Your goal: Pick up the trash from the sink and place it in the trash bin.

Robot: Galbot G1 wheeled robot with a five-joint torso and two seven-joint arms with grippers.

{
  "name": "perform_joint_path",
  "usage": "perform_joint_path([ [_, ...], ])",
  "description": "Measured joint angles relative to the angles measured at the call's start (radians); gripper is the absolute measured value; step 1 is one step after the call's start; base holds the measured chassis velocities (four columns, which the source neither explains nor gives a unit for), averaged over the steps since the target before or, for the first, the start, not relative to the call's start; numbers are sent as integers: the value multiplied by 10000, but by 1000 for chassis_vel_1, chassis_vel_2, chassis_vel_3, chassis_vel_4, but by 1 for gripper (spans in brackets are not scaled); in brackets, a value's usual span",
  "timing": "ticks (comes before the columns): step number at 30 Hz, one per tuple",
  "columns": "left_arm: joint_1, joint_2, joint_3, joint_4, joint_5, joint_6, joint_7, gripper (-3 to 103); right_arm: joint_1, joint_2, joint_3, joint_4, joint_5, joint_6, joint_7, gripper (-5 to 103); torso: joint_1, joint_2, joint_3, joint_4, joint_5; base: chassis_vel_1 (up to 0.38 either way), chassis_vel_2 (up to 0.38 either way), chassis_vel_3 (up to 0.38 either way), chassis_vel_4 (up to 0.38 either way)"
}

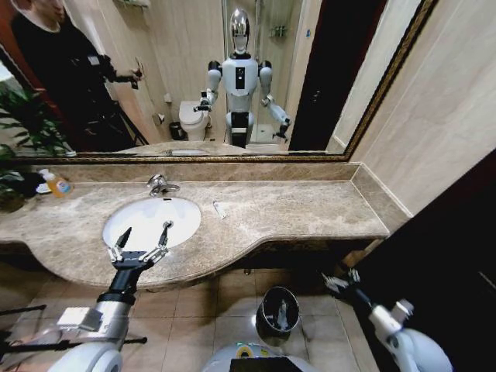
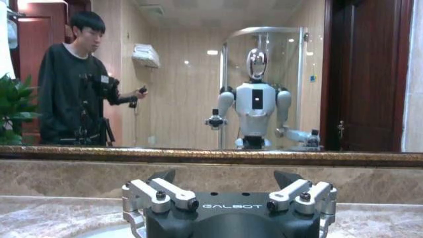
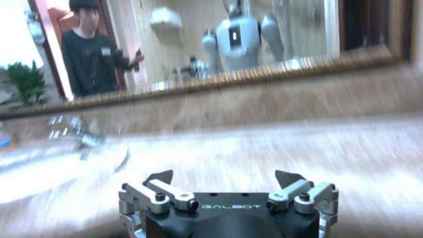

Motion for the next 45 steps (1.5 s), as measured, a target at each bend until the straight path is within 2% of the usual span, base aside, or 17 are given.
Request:
perform_joint_path([
  [1, 0, 1, -1, 0, 0, 0, -3, 100, 365, -228, -670, 227, -32, -278, 795, 100, 0, 0, 0, 1, 9, 0, 0, 0, 0],
  [2, 0, 1, -1, 0, 0, 0, -3, 100, 365, -228, -670, 227, -32, -278, 795, 100, 0, 0, 0, 1, 9, 0, 0, 0, 0],
  [3, 0, -2, 0, 0, 0, 0, 4, 100, 1041, -708, -1851, 371, -7, -629, 2158, 100, 1, 0, 0, 6, 4, 0, 0, 0, 0],
  [4, 0, 0, 0, 0, 0, 0, 1, 100, 1548, -1076, -2659, 349, 59, -806, 3049, 100, 2, -1, 1, 6, 6, 0, 0, 0, 0],
  [5, 0, 0, 0, 0, 0, 0, 1, 100, 1548, -1076, -2659, 349, 59, -806, 3049, 100, 2, -1, 1, 6, 6, 0, 0, 0, 0],
  [6, 0, 0, -1, 0, 0, 0, 0, 100, 2422, -1463, -3733, 39, 92, -1117, 4043, 100, 2, -1, 1, 5, 3, 0, 0, 0, 0],
  [7, 0, 0, -1, 1, 0, 0, 1, 100, 3213, -1574, -4599, -382, 54, -1348, 4558, 100, 2, -1, 2, 3, 7, 0, 0, 0, 0],
  [8, 0, 0, -1, 1, 0, 0, 1, 100, 3213, -1574, -4599, -382, 54, -1348, 4558, 100, 2, -1, 2, 3, 7, 0, 0, 0, 0],
  [10, 0, 0, -1, 0, 0, 0, -2, 100, 4533, -1472, -6130, -1226, 71, -1672, 5287, 100, 3, -2, 2, 1, 4, 0, 0, 0, 0],
  [11, 0, 0, -1, 0, 0, 0, -2, 100, 4533, -1472, -6130, -1226, 71, -1672, 5287, 100, 3, -2, 2, 1, 4, 0, 0, 0, 0],
  [13, 1, -1, -2, 0, 0, 0, -4, 100, 5888, -1200, -7467, -2385, -28, -1952, 5588, 100, 3, -2, 3, 2, 5, 0, 0, 0, 0],
  [14, 1, -1, -2, 0, 0, 0, -4, 100, 5888, -1200, -7467, -2385, -28, -1952, 5588, 100, 3, -2, 3, 2, 5, 0, 0, 0, 0],
  [16, 0, 0, -1, 0, 0, 0, -2, 100, 7069, -922, -8329, -3098, 70, -2512, 5787, 100, 3, -2, 3, 2, 3, 0, 0, 0, 0],
  [23, 0, -1, -1, 0, 0, 0, -3, 100, 8942, -341, -9852, -3961, 129, -3554, 6271, 100, 3, -2, 2, 2, 1, 0, 0, 0, 0],
  [27, 0, 0, -1, 0, 0, 0, -3, 100, 9780, -285, -10996, -4559, 959, -4101, 7034, 100, 2, -2, 1, 2, 1, 0, 0, 0, 0],
  [35, 0, 0, -1, 0, 0, 0, -2, 100, 10574, 268, -11429, -6166, 1222, -4019, 7588, 100, 2, -2, 1, 2, 5, 0, 0, 0, 0],
  [45, 0, 0, -1, 0, 0, 0, -2, 100, 10520, 359, -11356, -6752, 1247, -3796, 7593, 100, 1, -1, 0, 0, 6, 0, 0, 0, 0],
])
